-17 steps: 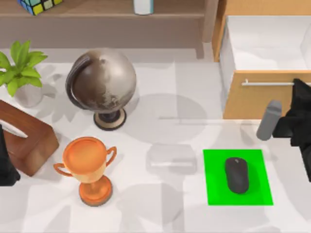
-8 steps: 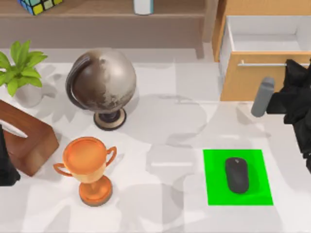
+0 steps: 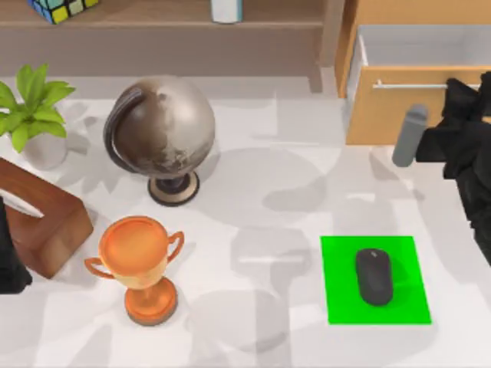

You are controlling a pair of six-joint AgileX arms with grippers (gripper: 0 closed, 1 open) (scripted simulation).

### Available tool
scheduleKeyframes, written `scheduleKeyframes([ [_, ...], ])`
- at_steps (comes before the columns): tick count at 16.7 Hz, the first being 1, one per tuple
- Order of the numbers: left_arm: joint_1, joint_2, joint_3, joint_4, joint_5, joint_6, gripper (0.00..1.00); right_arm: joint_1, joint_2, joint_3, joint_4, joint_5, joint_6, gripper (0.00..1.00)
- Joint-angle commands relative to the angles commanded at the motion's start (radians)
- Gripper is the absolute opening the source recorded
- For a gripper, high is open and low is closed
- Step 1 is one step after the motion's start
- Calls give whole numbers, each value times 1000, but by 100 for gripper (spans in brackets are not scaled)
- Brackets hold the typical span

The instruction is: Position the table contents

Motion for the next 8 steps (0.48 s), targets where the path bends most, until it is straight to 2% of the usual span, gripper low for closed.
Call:
scheduleKeyframes([
  [4,0,0,0,0,0,0,100,-18,43,123,-71,-24,4,0],
  [8,0,0,0,0,0,0,100,-22,50,146,-84,-29,6,0],
])
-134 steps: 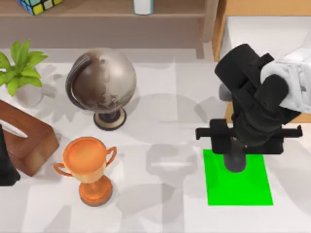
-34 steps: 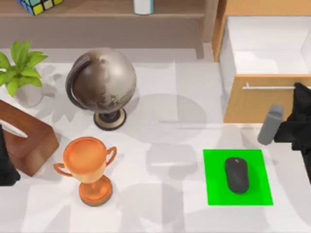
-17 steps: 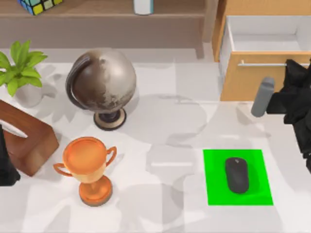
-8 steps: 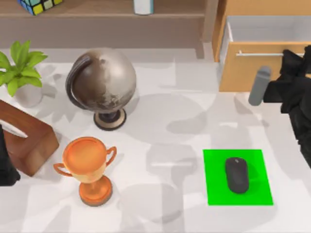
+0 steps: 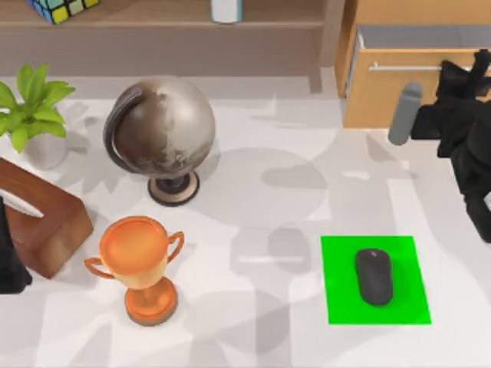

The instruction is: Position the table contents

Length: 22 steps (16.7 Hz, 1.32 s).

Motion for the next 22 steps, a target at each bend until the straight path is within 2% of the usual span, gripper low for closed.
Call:
scheduleKeyframes([
  [4,0,0,0,0,0,0,100,-7,19,34,-20,3,-4,0],
  [11,0,0,0,0,0,0,100,-30,121,270,-152,-28,-1,0],
  [16,0,0,0,0,0,0,100,-32,125,286,-161,-31,1,0],
  [22,0,0,0,0,0,0,100,-32,125,286,-161,-31,1,45],
])
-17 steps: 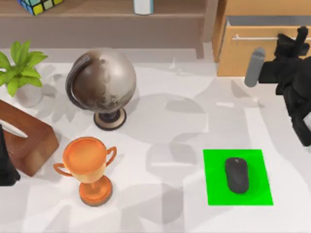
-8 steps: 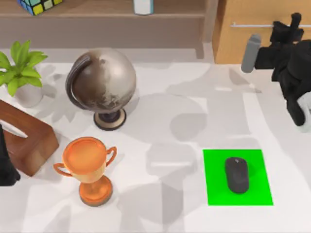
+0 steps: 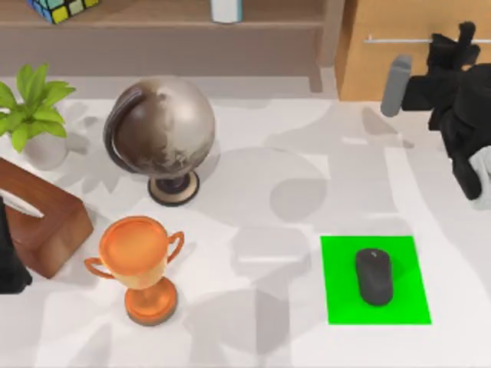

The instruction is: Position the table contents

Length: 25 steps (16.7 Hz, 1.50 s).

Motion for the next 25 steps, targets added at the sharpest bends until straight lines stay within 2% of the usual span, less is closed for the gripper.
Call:
scheduleKeyframes([
  [7,0,0,0,0,0,0,100,0,0,0,0,0,0,98],
  [17,0,0,0,0,0,0,100,6,6,-38,-6,1,8,100],
  [25,0,0,0,0,0,0,100,104,-88,-125,150,-3,-10,100],
])
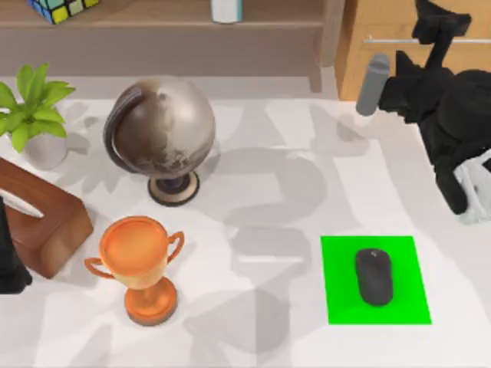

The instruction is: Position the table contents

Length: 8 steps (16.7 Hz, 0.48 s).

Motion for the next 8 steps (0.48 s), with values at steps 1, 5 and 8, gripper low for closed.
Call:
scheduleKeyframes([
  [1,0,0,0,0,0,0,100,-1,-2,-16,0,1,1,100],
  [5,0,0,0,0,0,0,100,-54,9,-77,-36,18,15,100],
  [8,0,0,0,0,0,0,100,-78,19,-97,-53,25,21,100],
])
